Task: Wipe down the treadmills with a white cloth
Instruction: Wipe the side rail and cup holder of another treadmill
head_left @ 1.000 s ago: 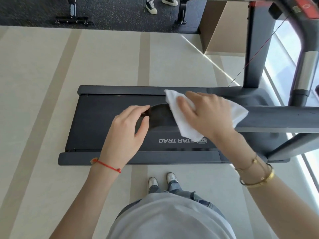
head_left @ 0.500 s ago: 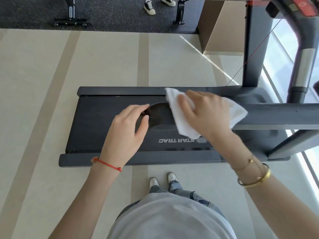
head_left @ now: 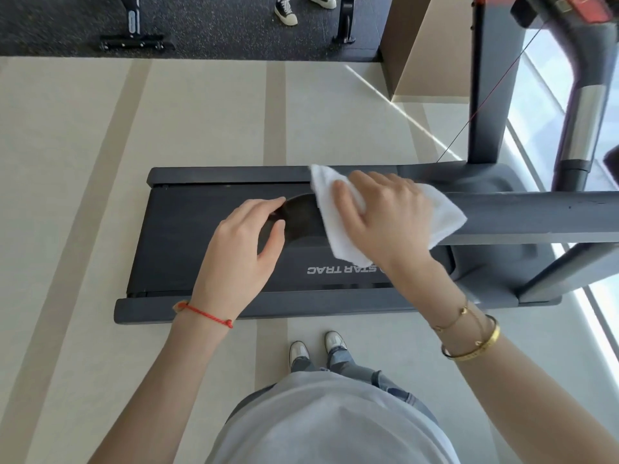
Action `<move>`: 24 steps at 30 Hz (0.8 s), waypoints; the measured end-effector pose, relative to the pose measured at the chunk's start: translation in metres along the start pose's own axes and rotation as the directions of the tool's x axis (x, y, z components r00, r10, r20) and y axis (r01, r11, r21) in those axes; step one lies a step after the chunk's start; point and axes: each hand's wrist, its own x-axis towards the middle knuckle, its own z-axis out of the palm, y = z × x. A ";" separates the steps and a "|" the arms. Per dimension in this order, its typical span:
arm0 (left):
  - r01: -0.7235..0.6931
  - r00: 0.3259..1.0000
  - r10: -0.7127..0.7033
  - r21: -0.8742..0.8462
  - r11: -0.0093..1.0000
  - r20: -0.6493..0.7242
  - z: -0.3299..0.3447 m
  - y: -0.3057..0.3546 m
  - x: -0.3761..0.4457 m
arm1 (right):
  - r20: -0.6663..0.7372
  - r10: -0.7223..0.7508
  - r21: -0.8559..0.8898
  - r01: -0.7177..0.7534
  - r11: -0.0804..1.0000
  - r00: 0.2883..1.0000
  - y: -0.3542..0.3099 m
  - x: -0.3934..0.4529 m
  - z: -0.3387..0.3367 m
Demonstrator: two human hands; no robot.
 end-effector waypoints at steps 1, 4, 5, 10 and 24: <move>-0.001 1.000 0.001 -0.001 1.000 -0.001 0.000 0.000 0.000 | 0.006 -0.032 0.014 0.031 0.999 0.999 -0.007 0.000 0.003; 0.004 1.000 -0.004 -0.001 1.000 -0.013 0.001 0.000 0.000 | -0.008 -0.103 0.062 0.103 0.993 0.995 -0.013 -0.004 0.006; 0.009 1.000 -0.009 -0.004 1.000 -0.016 0.001 0.000 0.001 | -0.030 -0.141 0.076 0.143 0.987 0.990 -0.009 -0.006 0.005; 0.012 1.000 -0.012 -0.003 1.000 -0.006 0.000 0.001 0.001 | -0.041 -0.036 0.034 0.037 0.999 0.999 0.036 -0.007 -0.012; 0.014 1.000 -0.014 0.041 0.999 -0.010 0.003 0.011 0.005 | -0.096 -0.177 0.022 0.179 0.984 0.980 0.022 -0.009 0.001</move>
